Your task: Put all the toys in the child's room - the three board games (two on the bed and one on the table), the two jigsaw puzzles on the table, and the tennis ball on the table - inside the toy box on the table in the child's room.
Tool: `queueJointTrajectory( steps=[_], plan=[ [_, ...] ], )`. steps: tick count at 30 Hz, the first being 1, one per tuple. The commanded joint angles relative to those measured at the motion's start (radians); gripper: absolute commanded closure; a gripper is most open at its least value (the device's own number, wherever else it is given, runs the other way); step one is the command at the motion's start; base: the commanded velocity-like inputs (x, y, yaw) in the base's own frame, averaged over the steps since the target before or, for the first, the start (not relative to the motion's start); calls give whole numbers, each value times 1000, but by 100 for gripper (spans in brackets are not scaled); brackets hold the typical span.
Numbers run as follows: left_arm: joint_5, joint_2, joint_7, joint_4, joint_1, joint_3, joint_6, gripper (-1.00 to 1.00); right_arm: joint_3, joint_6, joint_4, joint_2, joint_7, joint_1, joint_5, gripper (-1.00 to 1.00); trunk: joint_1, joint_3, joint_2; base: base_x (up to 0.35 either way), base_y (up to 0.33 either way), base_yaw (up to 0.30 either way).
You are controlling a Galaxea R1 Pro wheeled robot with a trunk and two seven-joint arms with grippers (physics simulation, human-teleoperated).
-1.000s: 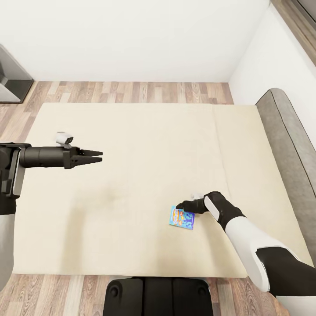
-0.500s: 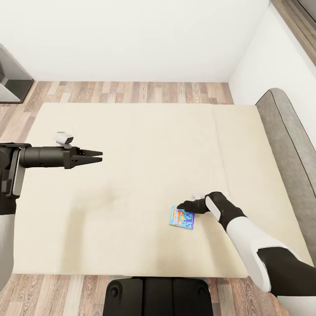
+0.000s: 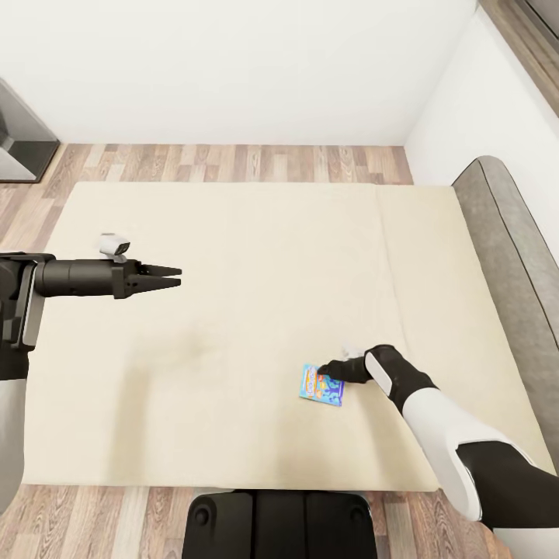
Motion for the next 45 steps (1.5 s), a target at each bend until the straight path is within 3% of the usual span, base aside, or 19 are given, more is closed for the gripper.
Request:
queueJointTrajectory(
  steps=[1, 12, 33, 45],
  plan=[
    [0, 0, -3, 0, 0, 0, 11, -100, 6, 4, -1, -1, -2, 0, -7, -100, 1, -1, -2, 0, 0, 0],
    [-1, 0, -3, 0, 0, -1, 11, -100, 6, 0, 1, 3, -60, 3, -8, -100, 1, -1, -2, 0, 0, 0],
    [-1, 0, -3, 0, 0, 0, 11, -100, 6, 1, 2, 6, -67, 3, -8, -100, 1, -2, -2, 0, 0, 0],
    [-1, 0, -3, 0, 0, -1, 11, -100, 5, 1, 2, 6, -67, 3, -8, -100, 1, -15, -2, 0, 0, 0]
  ],
)
